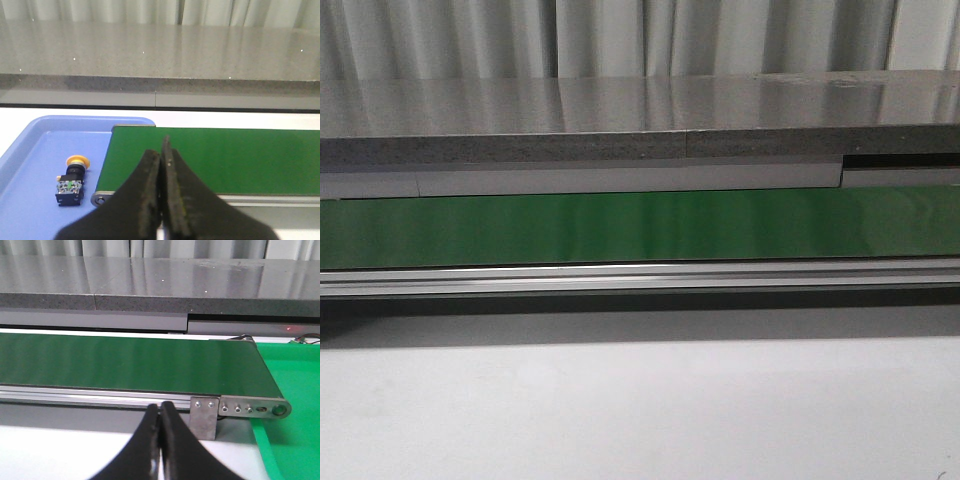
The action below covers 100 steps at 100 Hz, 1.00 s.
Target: Move button from left to right
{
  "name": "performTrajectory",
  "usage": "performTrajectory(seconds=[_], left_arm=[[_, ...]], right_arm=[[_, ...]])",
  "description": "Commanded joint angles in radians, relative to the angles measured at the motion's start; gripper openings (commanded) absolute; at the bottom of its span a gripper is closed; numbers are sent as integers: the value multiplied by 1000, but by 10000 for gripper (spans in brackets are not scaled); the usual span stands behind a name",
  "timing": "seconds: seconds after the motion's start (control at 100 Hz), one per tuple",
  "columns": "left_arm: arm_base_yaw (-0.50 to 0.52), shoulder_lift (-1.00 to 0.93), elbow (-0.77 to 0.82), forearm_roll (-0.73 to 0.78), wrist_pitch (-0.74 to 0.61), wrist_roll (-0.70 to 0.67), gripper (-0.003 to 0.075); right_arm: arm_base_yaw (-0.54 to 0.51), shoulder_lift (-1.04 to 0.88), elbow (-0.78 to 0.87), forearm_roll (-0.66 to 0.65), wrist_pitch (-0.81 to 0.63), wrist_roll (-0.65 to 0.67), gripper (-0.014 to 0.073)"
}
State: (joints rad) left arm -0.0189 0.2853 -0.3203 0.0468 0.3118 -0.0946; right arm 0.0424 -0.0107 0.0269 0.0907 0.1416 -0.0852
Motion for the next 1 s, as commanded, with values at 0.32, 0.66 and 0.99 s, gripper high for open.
performTrajectory(seconds=[0.32,0.66,0.99], left_arm=[[-8,450,-468,-21,406,-6,-20],[-8,612,-539,-25,521,-6,-20],[-8,640,-539,-25,535,19,1]], right_arm=[[3,-21,-15,-7,-84,1,-68],[3,-21,-15,-7,-84,1,-68],[3,-21,-15,-7,-84,1,-68]])
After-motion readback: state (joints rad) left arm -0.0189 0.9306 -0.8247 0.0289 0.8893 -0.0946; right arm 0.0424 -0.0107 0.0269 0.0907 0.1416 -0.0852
